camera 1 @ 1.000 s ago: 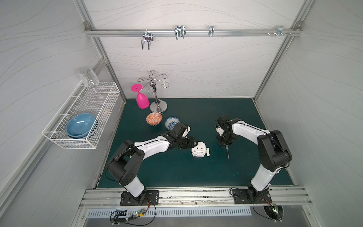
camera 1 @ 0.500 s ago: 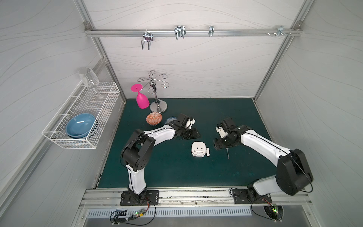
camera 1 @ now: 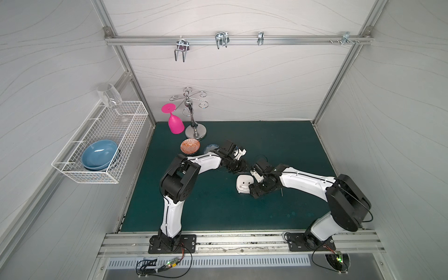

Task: Remove the battery from the alarm
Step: Adjust the alarm at the center of the board.

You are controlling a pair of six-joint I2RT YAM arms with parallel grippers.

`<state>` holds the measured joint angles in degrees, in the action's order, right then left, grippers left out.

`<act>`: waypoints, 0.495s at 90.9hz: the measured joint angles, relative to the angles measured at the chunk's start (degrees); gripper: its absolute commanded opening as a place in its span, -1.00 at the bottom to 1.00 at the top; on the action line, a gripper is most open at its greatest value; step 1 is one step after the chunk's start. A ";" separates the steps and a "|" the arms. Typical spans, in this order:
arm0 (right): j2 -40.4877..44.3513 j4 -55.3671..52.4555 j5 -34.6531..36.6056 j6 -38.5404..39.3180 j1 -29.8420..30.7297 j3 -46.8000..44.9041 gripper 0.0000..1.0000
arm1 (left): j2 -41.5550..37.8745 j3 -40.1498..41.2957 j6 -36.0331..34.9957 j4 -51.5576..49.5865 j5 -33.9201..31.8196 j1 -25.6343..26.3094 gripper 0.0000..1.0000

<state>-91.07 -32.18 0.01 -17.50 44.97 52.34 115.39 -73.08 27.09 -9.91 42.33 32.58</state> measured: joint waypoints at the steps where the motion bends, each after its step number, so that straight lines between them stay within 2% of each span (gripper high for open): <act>1: -0.13 0.09 0.02 -0.04 0.02 0.00 0.79 | 0.00 0.17 -0.02 0.09 0.04 0.00 0.04; 18: -0.76 0.61 0.74 -0.72 -1.09 0.00 0.73 | -1.11 5.09 0.46 3.10 -0.52 -0.39 0.04; 45: -1.90 -0.46 1.03 1.68 -4.57 1.81 0.63 | -10.29 16.79 3.74 6.99 -5.14 -0.92 0.04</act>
<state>-92.97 -32.64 1.04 -15.81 40.40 54.15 105.10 -56.29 30.83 -2.92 37.19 31.66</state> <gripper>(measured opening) 0.823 0.520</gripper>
